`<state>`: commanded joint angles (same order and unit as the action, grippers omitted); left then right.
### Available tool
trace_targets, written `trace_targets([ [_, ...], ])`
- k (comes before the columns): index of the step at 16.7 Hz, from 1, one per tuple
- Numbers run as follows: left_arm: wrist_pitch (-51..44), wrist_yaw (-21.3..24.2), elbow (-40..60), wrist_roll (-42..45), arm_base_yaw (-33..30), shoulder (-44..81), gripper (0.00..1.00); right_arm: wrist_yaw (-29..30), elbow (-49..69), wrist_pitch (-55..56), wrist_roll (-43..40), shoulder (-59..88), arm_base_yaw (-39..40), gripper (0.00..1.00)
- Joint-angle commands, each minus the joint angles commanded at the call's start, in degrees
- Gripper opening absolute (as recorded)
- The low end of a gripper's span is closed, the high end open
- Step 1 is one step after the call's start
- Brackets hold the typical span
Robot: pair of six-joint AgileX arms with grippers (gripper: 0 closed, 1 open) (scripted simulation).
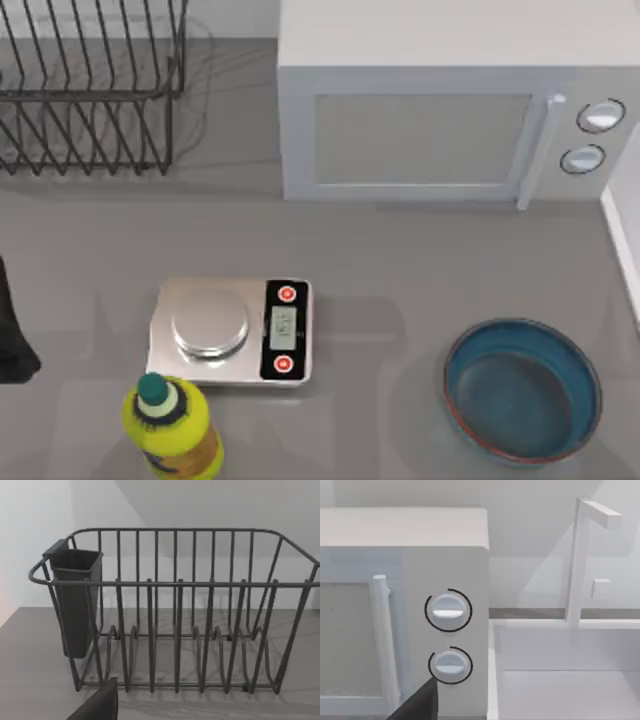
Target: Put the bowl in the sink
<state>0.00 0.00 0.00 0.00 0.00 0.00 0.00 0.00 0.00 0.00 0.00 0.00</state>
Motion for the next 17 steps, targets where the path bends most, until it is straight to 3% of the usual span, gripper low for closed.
trace_targets([
  [7, 0.0, 0.0, 0.0, 0.0, 0.0, 0.0, 1.00, -0.1, 8.7, -8.7, 3.1, 9.2, 3.1, 1.00],
  [17, 0.0, 0.0, 0.0, 0.0, 0.0, 0.0, 1.00, 0.0, 43.3, -48.0, 15.7, 60.4, 15.2, 1.00],
])
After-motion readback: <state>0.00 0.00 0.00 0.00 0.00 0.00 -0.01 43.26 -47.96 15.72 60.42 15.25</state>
